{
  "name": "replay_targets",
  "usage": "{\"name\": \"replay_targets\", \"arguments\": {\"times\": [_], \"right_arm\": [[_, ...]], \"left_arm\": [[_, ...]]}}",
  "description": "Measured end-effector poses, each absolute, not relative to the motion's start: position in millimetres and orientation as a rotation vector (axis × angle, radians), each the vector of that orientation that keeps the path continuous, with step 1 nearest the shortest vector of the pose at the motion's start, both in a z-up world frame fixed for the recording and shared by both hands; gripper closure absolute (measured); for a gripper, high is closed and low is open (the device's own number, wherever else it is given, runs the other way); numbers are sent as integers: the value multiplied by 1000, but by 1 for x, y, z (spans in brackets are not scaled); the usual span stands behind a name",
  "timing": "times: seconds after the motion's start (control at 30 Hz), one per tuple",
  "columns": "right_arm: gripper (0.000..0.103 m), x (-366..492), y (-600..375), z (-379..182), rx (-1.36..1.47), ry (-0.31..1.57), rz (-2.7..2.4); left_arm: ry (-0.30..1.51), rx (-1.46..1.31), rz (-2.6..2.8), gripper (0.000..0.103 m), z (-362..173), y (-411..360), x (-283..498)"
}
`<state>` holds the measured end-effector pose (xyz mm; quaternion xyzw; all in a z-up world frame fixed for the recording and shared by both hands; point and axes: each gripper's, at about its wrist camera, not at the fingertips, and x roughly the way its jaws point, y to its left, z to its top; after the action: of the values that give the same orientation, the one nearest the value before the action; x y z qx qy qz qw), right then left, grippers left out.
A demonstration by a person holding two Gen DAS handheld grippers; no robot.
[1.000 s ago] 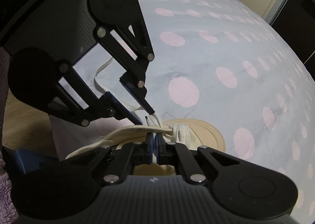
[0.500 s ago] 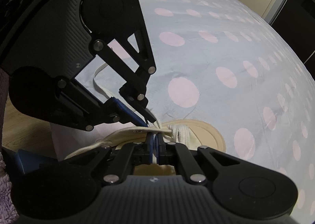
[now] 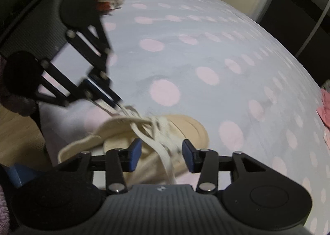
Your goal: Lace up shoes with both hands
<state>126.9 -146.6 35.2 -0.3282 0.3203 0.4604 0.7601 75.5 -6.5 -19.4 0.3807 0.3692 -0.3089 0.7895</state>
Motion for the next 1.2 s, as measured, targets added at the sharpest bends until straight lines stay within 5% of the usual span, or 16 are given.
{"name": "replay_targets", "arguments": {"times": [0.67, 1.2], "right_arm": [[43, 122, -195, 44, -529, 786, 896], [41, 123, -204, 47, -529, 816, 900]], "left_arm": [[1047, 785, -472, 102, 41, 71, 13], [1080, 687, -390, 102, 67, 104, 3]]}}
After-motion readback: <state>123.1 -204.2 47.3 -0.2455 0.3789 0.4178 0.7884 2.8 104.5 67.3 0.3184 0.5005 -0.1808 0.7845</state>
